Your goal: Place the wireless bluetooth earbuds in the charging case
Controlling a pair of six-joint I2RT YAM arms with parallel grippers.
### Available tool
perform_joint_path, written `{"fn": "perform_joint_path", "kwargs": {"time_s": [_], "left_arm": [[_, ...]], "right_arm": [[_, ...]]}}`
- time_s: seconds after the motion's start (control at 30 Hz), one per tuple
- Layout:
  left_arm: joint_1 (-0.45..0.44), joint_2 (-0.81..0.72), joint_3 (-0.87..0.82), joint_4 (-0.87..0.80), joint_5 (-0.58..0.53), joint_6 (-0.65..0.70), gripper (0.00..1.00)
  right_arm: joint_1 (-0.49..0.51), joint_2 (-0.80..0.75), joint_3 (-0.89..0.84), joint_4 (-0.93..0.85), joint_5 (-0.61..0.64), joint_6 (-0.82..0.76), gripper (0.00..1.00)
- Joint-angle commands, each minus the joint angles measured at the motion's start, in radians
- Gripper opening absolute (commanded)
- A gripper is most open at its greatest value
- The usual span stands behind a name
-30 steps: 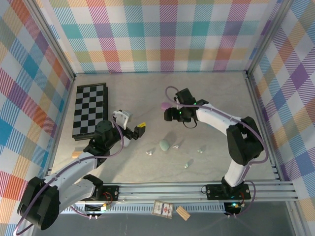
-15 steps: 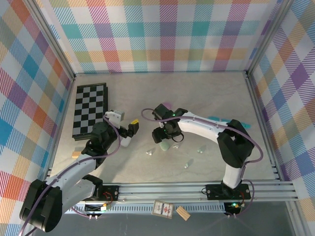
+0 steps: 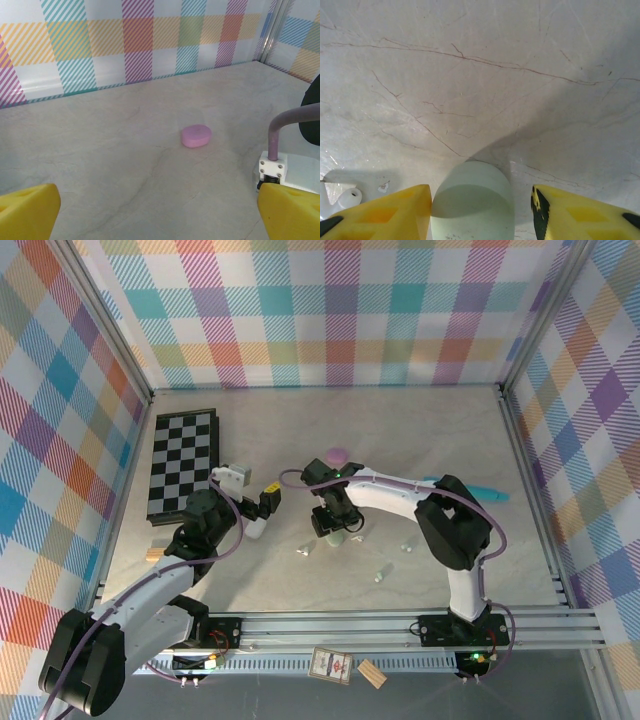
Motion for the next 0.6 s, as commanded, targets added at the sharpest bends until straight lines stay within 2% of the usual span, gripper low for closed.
{"fn": "perform_joint_path", "kwargs": {"time_s": [0.0,0.2,0.3,0.37,0.47,0.57], "left_arm": [[0.008,-0.005,-0.012,0.030,0.005,-0.008,1.00],[0.008,-0.009,-0.014,0.026,0.008,-0.009,1.00],[0.008,-0.007,-0.014,0.026,0.011,-0.009,1.00],[0.008,-0.006,-0.015,0.032,0.015,-0.013,1.00],[0.006,-0.001,-0.011,0.048,0.034,-0.020,1.00],[-0.008,0.019,-0.002,0.072,0.051,-0.019,1.00]], "right_arm": [[0.006,0.027,0.026,-0.033,-0.008,0.021,0.55],[0.006,0.043,0.033,-0.034,-0.034,0.035,0.56],[0.006,0.036,0.029,-0.036,-0.029,0.041,0.47],[0.005,0.022,0.026,-0.039,-0.018,0.047,0.45],[-0.012,-0.030,0.003,-0.022,-0.001,0.074,0.42],[-0.057,-0.115,-0.057,0.052,-0.041,0.125,0.41]]}}
